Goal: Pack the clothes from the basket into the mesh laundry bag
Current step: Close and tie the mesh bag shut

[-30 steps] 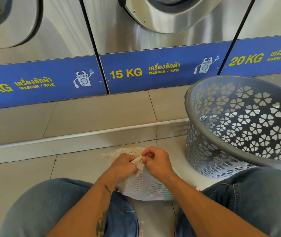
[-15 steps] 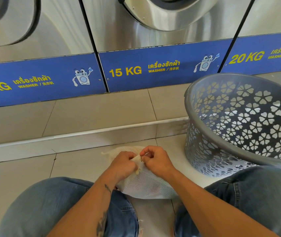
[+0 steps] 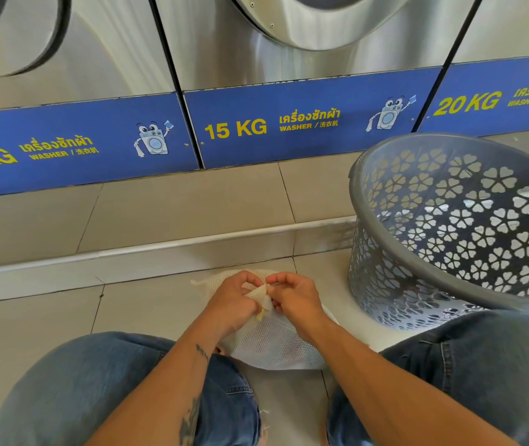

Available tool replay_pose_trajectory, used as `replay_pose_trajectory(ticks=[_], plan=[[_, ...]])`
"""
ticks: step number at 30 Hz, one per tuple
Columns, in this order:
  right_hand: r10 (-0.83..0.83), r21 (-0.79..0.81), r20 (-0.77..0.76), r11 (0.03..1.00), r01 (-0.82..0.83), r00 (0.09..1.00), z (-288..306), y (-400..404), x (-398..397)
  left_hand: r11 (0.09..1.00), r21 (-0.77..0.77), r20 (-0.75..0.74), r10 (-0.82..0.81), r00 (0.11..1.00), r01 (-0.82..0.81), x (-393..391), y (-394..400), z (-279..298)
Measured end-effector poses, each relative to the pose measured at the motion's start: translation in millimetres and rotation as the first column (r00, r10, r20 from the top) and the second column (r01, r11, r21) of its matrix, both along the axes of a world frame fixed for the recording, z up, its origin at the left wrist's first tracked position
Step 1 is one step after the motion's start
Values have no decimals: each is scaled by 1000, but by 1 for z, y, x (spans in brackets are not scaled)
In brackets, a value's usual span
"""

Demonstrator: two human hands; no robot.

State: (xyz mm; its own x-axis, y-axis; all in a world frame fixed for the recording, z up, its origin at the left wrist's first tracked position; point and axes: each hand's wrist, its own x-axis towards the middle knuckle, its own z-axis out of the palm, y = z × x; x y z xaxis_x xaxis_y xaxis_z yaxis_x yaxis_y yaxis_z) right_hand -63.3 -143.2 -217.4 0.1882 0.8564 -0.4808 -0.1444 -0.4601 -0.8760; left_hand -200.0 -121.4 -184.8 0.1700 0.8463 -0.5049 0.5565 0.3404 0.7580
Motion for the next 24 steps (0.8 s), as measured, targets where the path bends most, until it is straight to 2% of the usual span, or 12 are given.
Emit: replay_pose_trajectory(ticks=[5,10,17,24], plan=[[85,-35,-65,996,-87,994,-2,5,9,999,18,25,47,999,-47,0,-1,-2],[148,4,46,989,-148,988,-4,3,10,996,33,5,84,996,-84,3,0,-4],[186,-15,112,983,-185,976,-3,2,5,979,80,-79,192,978,-186,1,1,-8],[273,-20,242,961,-277,931,-9,3,2,967,46,-54,253,966,-251,0,4,-15]])
